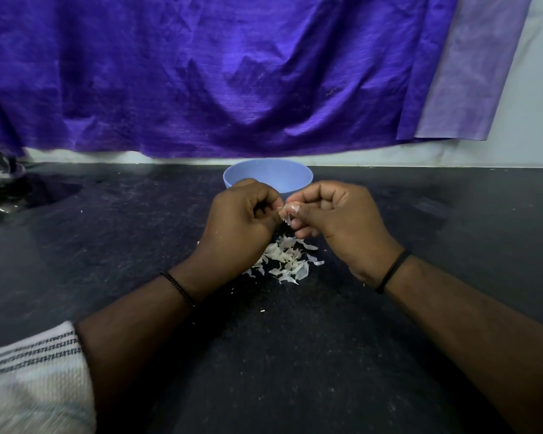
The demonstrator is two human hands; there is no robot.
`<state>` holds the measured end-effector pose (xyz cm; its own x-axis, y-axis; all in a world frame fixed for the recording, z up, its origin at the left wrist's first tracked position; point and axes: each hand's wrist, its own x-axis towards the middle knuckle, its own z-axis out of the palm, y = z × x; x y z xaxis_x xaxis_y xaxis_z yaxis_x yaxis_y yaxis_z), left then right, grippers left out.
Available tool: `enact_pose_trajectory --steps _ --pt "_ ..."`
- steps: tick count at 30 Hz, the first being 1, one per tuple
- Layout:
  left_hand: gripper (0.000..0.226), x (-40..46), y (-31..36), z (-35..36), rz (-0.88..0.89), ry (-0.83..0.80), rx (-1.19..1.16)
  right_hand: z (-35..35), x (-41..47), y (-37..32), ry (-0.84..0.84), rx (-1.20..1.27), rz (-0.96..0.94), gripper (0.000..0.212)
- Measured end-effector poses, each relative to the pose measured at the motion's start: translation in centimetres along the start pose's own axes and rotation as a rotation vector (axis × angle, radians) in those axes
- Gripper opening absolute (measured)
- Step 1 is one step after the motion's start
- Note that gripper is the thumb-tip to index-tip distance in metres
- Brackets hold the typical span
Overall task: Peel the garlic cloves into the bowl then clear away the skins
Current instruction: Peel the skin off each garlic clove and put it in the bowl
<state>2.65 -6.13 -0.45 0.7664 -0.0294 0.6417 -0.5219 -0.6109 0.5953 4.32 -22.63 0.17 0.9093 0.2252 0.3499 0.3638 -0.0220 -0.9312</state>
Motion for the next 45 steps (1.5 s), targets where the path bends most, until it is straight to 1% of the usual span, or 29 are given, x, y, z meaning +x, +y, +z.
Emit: enact_pose_trajectory --steps 10,14,18,22,24,26,30,34,35,38,41,45 --pt "0.014 -0.11 0.52 -0.14 0.021 -0.04 -0.014 0.06 -0.19 -0.35 0.087 0.106 0.104 0.004" --pt "0.014 -0.11 0.31 -0.03 -0.058 -0.03 -0.024 -0.28 -0.08 -0.45 0.104 0.143 0.14 0.004" --pt "0.011 0.05 0.08 -0.11 -0.134 0.033 0.038 -0.51 0.05 -0.48 0.085 0.148 0.125 0.011" --pt "0.017 0.17 0.15 -0.28 -0.173 0.015 0.116 -0.57 0.05 -0.42 0.053 0.129 0.133 0.013" --pt "0.019 0.16 0.18 -0.31 -0.18 -0.001 0.163 -0.58 0.1 -0.41 0.046 0.143 0.145 0.014" --pt "0.016 0.11 0.16 -0.31 -0.174 0.001 0.203 -0.58 0.12 -0.48 0.034 0.149 0.14 0.012" --pt "0.015 -0.01 0.2 -0.39 -0.14 0.013 0.213 -0.44 0.02 -0.49 0.03 0.108 0.11 0.012" --pt "0.009 -0.02 0.12 -0.54 -0.135 0.003 0.227 -0.48 0.12 -0.38 0.023 0.113 0.119 0.01" --pt "0.008 0.0 0.1 -0.54 -0.141 0.002 0.228 -0.49 0.13 -0.37 0.019 0.114 0.119 0.01" --pt "0.016 0.06 0.17 -0.42 -0.134 0.015 0.2 -0.52 0.11 -0.37 0.01 0.107 0.12 0.009" --pt "0.013 0.04 0.41 -0.36 -0.106 0.02 0.145 -0.51 0.2 -0.36 0.008 0.104 0.123 0.012" --pt "0.011 -0.02 0.63 -0.34 -0.11 0.004 0.062 -0.52 0.13 -0.46 0.011 0.113 0.13 0.013"
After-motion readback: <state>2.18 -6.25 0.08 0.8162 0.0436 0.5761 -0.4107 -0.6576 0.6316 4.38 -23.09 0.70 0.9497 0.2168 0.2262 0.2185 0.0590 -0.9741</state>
